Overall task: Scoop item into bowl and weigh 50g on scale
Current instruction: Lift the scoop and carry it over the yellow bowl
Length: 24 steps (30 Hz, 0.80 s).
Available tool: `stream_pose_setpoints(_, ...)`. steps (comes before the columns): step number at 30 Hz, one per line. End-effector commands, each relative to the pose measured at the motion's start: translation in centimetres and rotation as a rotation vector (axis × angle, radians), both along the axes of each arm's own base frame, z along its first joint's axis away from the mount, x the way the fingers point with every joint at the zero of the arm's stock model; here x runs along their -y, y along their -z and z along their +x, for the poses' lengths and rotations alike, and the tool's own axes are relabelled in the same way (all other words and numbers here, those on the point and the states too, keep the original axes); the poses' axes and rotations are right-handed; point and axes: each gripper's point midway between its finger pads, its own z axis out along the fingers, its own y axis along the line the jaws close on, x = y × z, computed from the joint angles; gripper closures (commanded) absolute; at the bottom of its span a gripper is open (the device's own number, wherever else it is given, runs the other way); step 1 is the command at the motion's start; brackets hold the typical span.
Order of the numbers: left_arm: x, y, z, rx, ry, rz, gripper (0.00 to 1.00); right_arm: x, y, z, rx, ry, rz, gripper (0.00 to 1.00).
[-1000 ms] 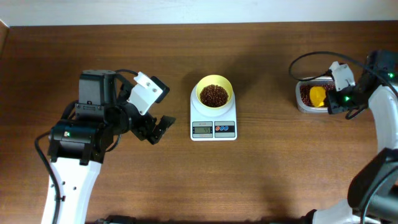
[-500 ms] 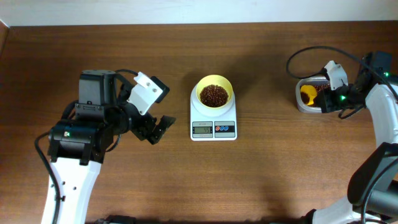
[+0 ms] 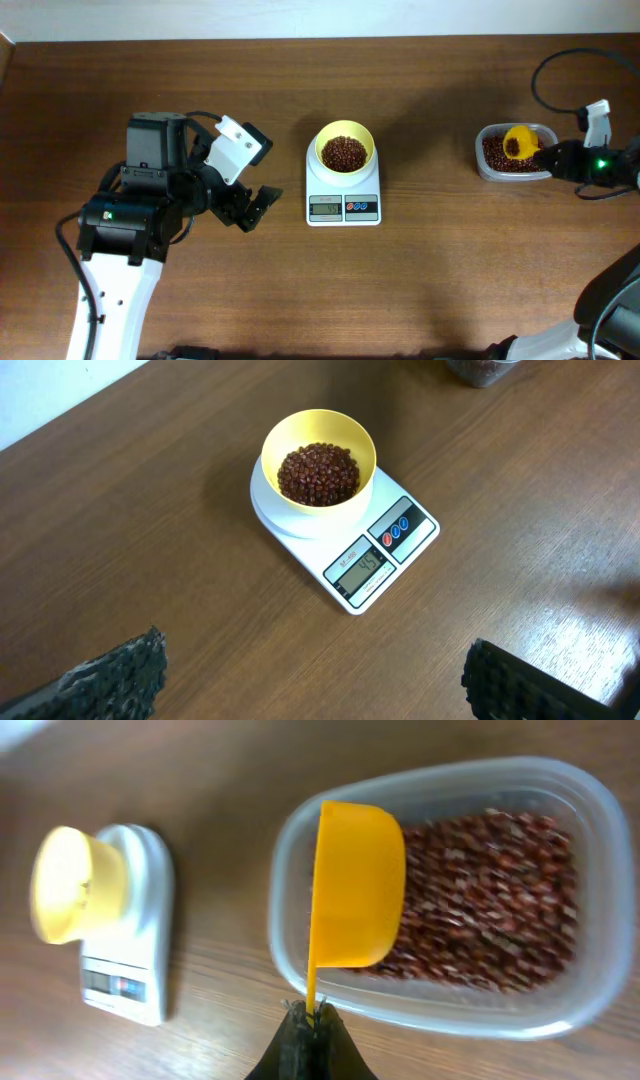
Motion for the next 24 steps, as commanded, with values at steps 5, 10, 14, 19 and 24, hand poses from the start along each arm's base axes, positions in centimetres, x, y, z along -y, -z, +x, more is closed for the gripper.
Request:
stream_pose_setpoints(5,-0.2,-0.8,0.2,0.029,0.002,0.008,0.01,-6.7,-5.1,1.3,0.189,-0.158,0.337,0.96)
stream_pose_setpoints(10,-0.2,-0.8,0.2,0.029,0.002,0.007,0.01,-14.8,-5.3,1.4,0.177,-0.370,0.350,0.96)
stream_pose_setpoints(14,-0.2,-0.8,0.2,0.029,0.002,0.008,0.01,-20.8,-4.7,1.3,0.200,-0.539,0.285,0.96)
stream_pose_setpoints(19,-0.2,-0.8,0.2,0.029,0.002,0.008,0.01,-25.3,-3.9,0.9,0.223,-0.660,0.197,0.96)
stream_pose_setpoints(24,-0.2,-0.8,0.2,0.029,0.002,0.008,0.01,-27.2,-4.3,1.1,0.276,-0.711,0.159,0.96)
